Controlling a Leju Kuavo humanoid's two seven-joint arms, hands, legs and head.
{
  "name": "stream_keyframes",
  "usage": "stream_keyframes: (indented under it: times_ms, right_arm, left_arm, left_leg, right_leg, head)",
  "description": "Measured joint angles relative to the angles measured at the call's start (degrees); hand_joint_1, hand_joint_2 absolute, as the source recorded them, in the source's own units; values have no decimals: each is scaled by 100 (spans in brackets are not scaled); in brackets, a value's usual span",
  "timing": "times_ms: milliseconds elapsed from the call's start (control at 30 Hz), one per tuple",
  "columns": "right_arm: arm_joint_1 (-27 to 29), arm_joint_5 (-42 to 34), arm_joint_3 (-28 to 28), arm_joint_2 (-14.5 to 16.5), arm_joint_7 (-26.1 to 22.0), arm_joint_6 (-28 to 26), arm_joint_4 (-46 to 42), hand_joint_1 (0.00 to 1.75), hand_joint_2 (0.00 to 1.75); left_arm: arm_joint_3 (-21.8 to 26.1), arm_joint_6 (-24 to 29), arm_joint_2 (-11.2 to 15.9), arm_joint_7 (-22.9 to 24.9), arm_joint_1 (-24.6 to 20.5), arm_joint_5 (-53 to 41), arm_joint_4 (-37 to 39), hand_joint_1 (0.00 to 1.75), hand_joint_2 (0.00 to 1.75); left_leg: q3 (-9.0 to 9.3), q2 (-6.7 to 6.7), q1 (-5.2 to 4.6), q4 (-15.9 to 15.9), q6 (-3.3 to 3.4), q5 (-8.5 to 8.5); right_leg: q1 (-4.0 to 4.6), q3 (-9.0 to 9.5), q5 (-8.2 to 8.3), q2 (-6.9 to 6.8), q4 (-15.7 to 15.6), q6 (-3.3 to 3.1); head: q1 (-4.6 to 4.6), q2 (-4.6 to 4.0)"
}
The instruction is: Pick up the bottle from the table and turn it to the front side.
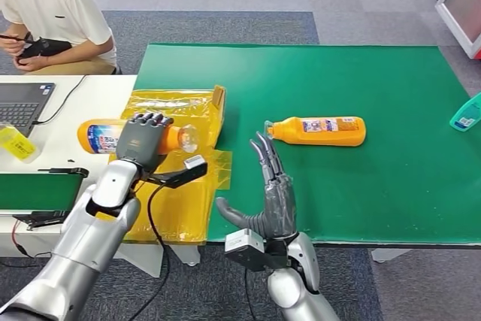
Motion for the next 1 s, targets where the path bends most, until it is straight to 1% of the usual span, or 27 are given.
stream_keyframes:
  times_ms: [67,133,267,400,533,600,667,800,1000]
  right_arm:
    - [1,-18,0,0,-41,39,-5,0,175]
    - [2,-53,0,0,-91,85,-8,0,175]
    - [5,-143,-9,0,-197,226,-13,0,175]
    - [9,-186,-21,0,-269,317,-26,0,175]
    - [10,-214,-21,0,-319,362,-27,0,175]
    - [15,-242,-20,0,-359,371,-34,0,175]
    - [26,-274,-20,0,-382,375,-63,0,175]
    - [48,-308,-19,0,-384,399,-132,0,175]
    - [85,-356,10,0,-386,463,-238,0,175]
  left_arm:
    - [339,-165,-164,-102,-196,-3,545,175,175]
    - [564,-364,-330,-155,-370,-14,1022,175,175]
    - [817,-640,-633,-253,-726,6,1871,175,175]
    - [985,-657,-880,-375,-1021,190,2430,175,175]
    - [1131,-673,-1055,-684,-1169,574,2653,175,175]
    - [1162,-709,-1147,-894,-1180,795,2686,175,175]
    - [1165,-755,-1243,-1004,-1169,952,2699,175,175]
    - [1073,-805,-1403,-1016,-1155,1063,2725,175,175]
    - [784,-851,-1615,-997,-1141,1204,2895,175,175]
  left_leg:
    - [-3,-1,0,0,2,1]
    - [-6,-2,0,0,2,1]
    - [-13,-3,-2,2,3,1]
    - [-15,-5,-3,2,3,0]
    - [-14,-5,-3,2,3,1]
    - [-14,-5,-3,1,3,1]
    - [-15,-5,-3,1,3,1]
    - [-15,-5,-4,2,4,1]
    - [-15,-5,-5,2,5,1]
  right_leg:
    - [0,0,0,-2,0,1]
    - [0,-2,1,-2,0,2]
    - [-2,-4,2,-4,-1,4]
    - [-4,-5,3,-3,-1,4]
    - [-4,-5,2,-5,-1,4]
    - [-3,-5,2,-5,-1,4]
    - [-4,-5,3,-5,-1,5]
    - [-5,-4,4,-5,-2,7]
    - [-7,-4,5,-6,-2,8]
  head:
    - [1,0]
    - [1,0]
    - [2,0]
    - [1,0]
    - [1,0]
    - [1,0]
    - [2,0]
    - [2,0]
    - [2,0]
